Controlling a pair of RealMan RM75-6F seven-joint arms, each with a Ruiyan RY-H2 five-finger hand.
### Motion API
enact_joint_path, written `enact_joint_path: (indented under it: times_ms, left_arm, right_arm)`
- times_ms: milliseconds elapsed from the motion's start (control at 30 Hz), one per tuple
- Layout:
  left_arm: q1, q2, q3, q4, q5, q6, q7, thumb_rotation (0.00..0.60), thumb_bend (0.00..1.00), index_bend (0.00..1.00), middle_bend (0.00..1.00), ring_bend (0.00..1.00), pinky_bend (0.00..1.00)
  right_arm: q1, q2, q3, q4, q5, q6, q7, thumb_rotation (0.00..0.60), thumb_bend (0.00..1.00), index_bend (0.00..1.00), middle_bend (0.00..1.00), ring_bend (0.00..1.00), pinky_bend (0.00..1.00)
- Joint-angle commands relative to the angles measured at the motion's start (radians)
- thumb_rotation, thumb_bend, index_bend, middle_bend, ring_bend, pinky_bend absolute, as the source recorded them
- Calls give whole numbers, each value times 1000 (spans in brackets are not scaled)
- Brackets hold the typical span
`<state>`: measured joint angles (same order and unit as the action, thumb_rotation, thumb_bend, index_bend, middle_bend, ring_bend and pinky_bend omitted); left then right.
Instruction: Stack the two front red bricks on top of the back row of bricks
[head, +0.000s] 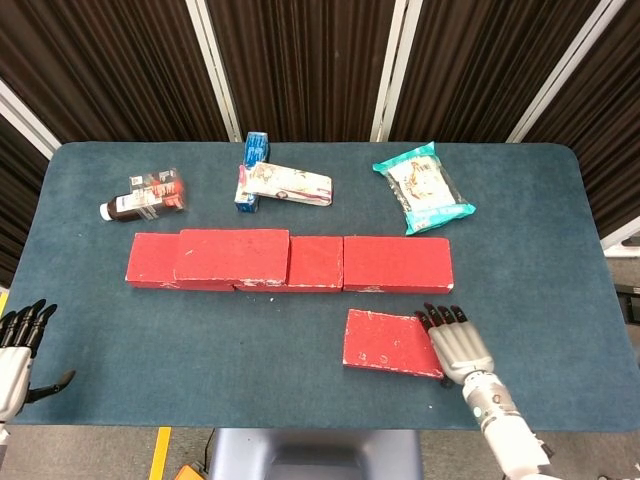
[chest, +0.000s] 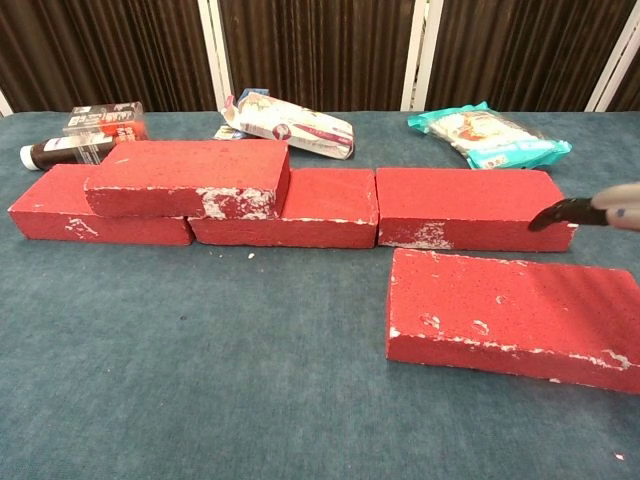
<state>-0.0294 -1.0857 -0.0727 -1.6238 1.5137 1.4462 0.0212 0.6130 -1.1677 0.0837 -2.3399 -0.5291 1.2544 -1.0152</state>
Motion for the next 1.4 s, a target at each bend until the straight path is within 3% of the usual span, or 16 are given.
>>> enact_joint_path:
  times_ms: [33, 600, 1400]
  left_arm:
    - [0, 4, 1, 0, -7, 3, -8, 600, 183, 0, 0, 0, 38]
    - [-9, 11, 15, -15, -39, 1, 8, 600, 184, 0, 0, 0, 37]
    - [-11, 20, 19, -17, -62, 20, -23, 600, 183, 0, 0, 0, 37]
  right_arm:
    - [37, -69, -11, 19, 37, 48, 0, 600, 0, 0, 0, 0, 0]
    - [72, -143, -27, 162, 73, 76, 82, 600, 0, 0, 0, 0, 0]
    - [120, -202, -28, 180, 84, 83, 129, 600, 0, 0, 0, 0, 0]
